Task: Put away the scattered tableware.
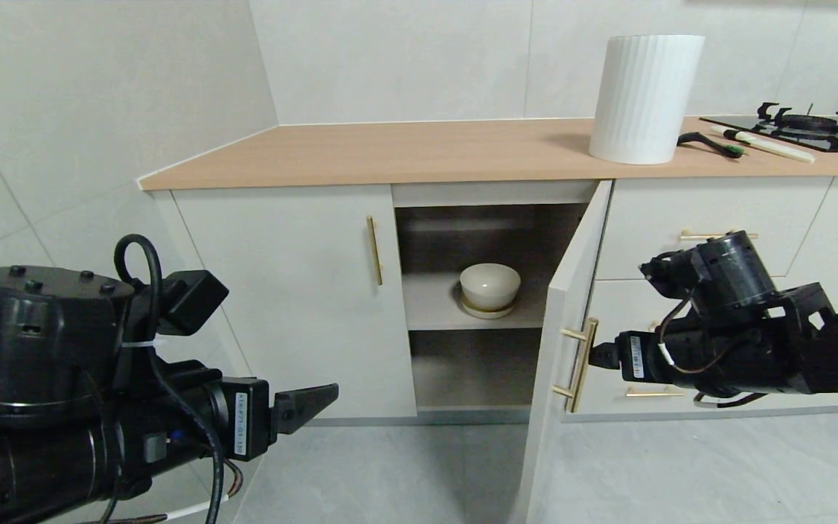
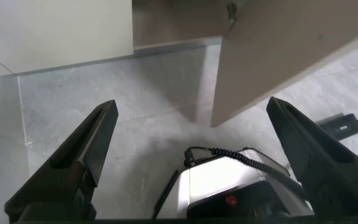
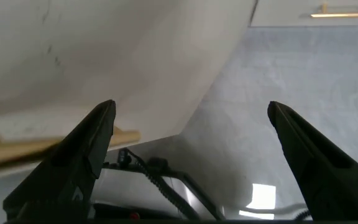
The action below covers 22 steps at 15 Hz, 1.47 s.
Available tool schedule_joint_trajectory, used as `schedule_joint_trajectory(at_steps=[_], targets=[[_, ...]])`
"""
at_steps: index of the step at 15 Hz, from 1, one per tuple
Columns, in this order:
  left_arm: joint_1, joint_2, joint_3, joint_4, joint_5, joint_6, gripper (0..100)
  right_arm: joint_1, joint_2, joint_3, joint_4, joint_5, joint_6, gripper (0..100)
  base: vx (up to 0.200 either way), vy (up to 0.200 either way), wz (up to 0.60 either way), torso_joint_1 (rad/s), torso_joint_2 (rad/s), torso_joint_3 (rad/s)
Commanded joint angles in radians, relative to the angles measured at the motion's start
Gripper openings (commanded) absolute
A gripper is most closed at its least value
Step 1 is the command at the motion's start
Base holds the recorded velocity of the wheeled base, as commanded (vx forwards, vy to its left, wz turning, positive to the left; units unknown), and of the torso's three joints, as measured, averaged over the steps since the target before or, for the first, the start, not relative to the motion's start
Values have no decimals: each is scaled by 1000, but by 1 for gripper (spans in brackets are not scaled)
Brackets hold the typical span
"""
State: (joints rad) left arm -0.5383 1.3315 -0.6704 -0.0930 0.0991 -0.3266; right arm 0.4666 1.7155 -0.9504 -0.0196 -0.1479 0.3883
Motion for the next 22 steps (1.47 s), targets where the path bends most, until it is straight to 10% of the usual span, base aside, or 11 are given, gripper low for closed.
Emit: schedule_joint_trajectory(at_steps=[1,22], targets=[[0,2,-1,-1,2,0,100,10,98,-56,0,-1,1,100,0,0,0,0,0,0],[3,11,0,-1,2,0,100,81,282,-71,-333,13,224,100,76,0,0,1,1,1]])
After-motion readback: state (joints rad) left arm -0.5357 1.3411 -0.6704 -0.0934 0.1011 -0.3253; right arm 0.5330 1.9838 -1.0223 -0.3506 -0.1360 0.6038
